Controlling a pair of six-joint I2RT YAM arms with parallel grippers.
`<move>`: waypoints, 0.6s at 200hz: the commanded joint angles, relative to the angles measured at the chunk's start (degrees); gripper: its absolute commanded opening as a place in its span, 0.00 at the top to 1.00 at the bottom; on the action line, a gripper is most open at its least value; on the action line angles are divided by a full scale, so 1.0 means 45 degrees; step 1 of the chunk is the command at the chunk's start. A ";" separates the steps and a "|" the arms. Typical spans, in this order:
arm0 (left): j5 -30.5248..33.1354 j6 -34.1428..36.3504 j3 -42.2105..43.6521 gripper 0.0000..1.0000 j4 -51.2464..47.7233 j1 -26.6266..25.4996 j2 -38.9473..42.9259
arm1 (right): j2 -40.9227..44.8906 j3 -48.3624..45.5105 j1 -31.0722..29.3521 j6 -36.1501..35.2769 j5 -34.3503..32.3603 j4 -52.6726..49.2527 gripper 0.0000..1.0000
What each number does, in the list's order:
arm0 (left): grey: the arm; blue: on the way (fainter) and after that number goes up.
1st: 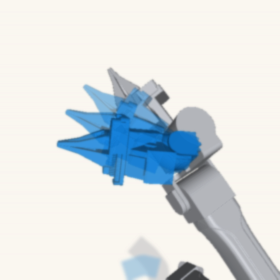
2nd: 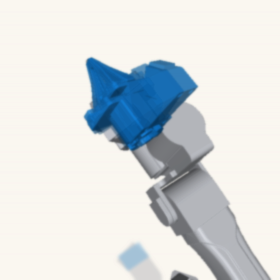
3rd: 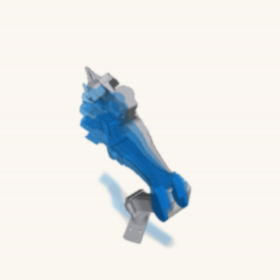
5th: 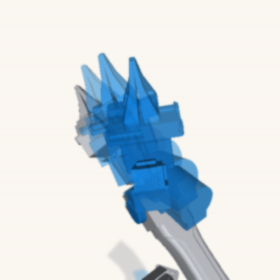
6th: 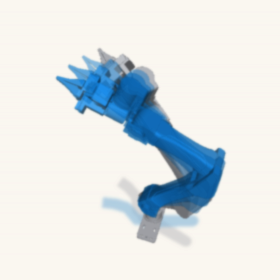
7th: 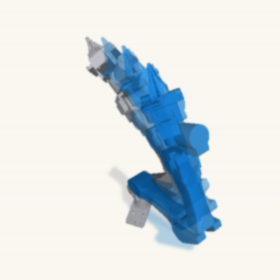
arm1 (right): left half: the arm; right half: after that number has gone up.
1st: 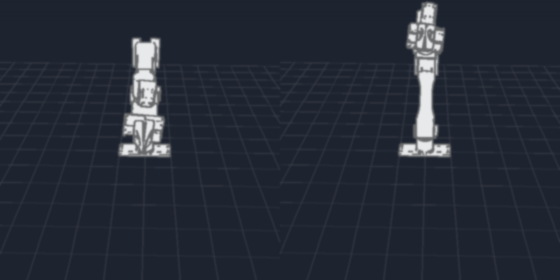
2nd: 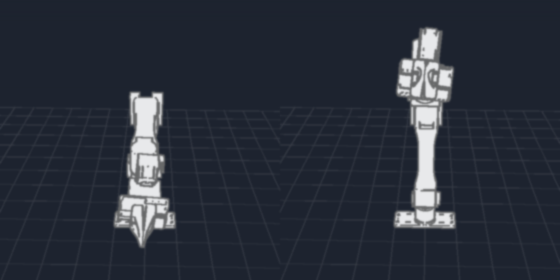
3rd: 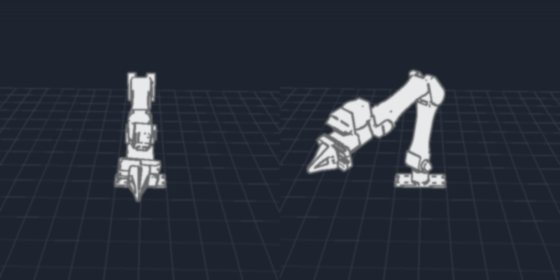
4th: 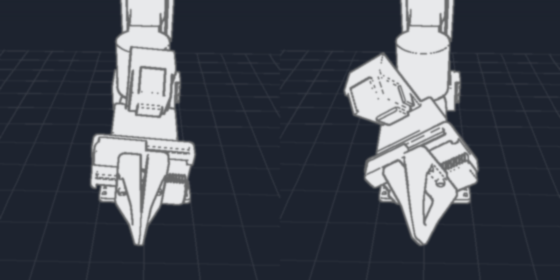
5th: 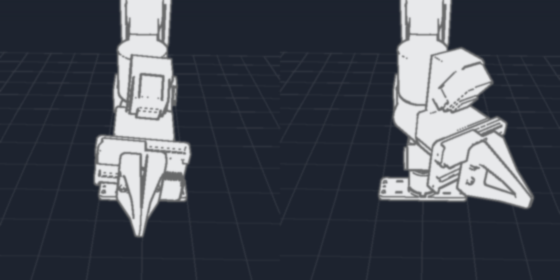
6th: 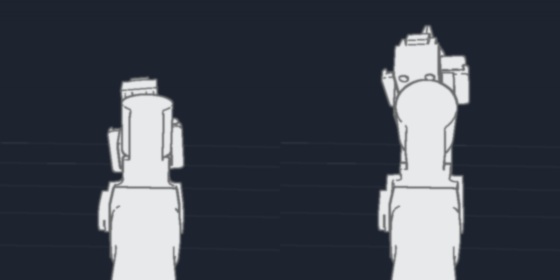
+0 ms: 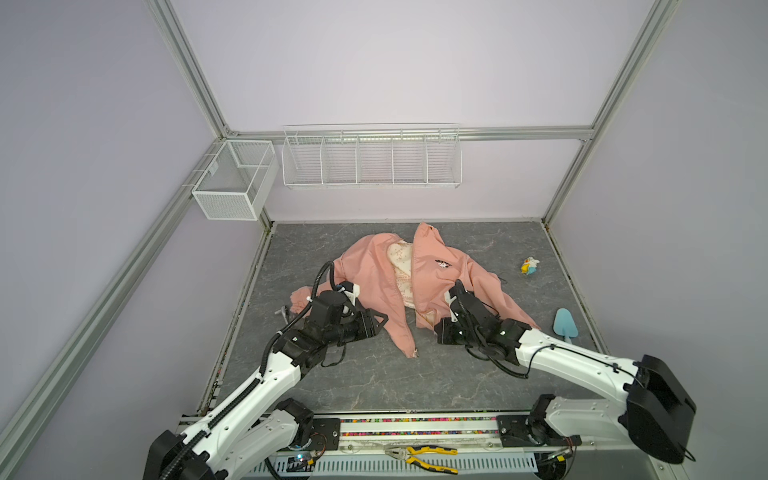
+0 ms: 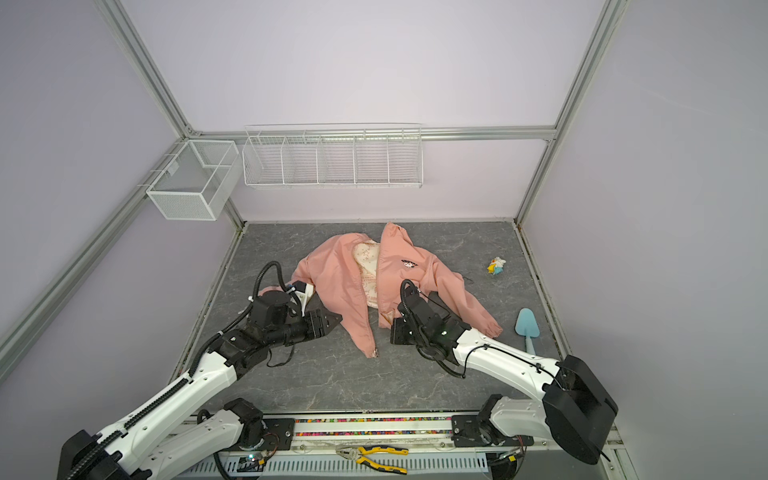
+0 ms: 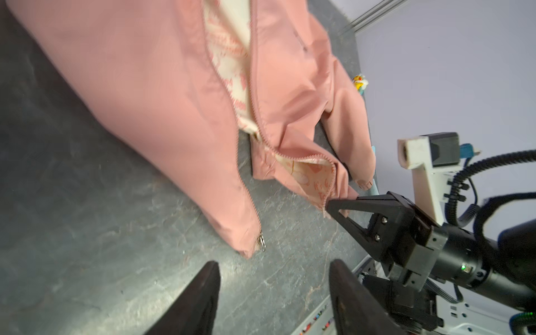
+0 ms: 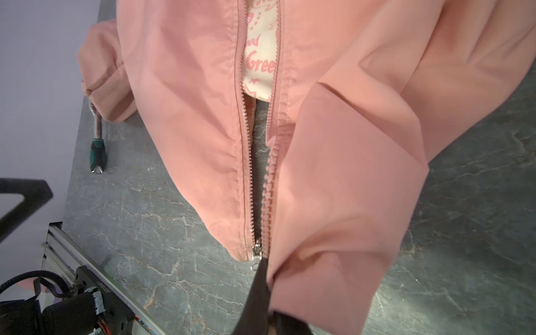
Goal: Zip up the jacket
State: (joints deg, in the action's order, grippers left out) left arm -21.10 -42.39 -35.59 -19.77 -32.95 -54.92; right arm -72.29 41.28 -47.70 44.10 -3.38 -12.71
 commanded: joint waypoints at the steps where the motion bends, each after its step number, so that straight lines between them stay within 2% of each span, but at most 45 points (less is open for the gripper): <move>1: -0.0835 -0.0456 -0.0942 0.46 -0.0663 0.0076 -0.0429 | 0.0490 -0.0230 0.0034 0.0173 0.0202 0.0243 0.94; 19: -0.0842 -0.0102 -0.2219 0.44 -0.1614 0.0076 -0.0588 | 0.1350 -0.1010 0.0034 0.0432 0.0036 0.0595 0.94; 35: -0.0590 -0.0105 -0.2725 0.43 -0.2047 0.0076 -0.0413 | 0.1502 -0.0735 0.0073 0.0107 -0.0069 -0.0068 0.94; 68: -0.0168 -0.1132 -0.0829 0.43 -0.0227 0.0120 0.0247 | 0.1183 0.0029 0.0073 -0.0561 0.0462 -0.0468 0.94; 120: -0.0650 -0.1280 0.0311 0.42 -0.0607 0.0124 -0.0572 | 0.0369 -0.0589 0.0073 0.0023 0.1024 0.0816 0.94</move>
State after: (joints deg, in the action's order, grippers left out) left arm -23.38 -47.27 -35.73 -21.93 -32.62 -57.08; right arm -67.92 39.88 -47.70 43.38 -0.99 -12.29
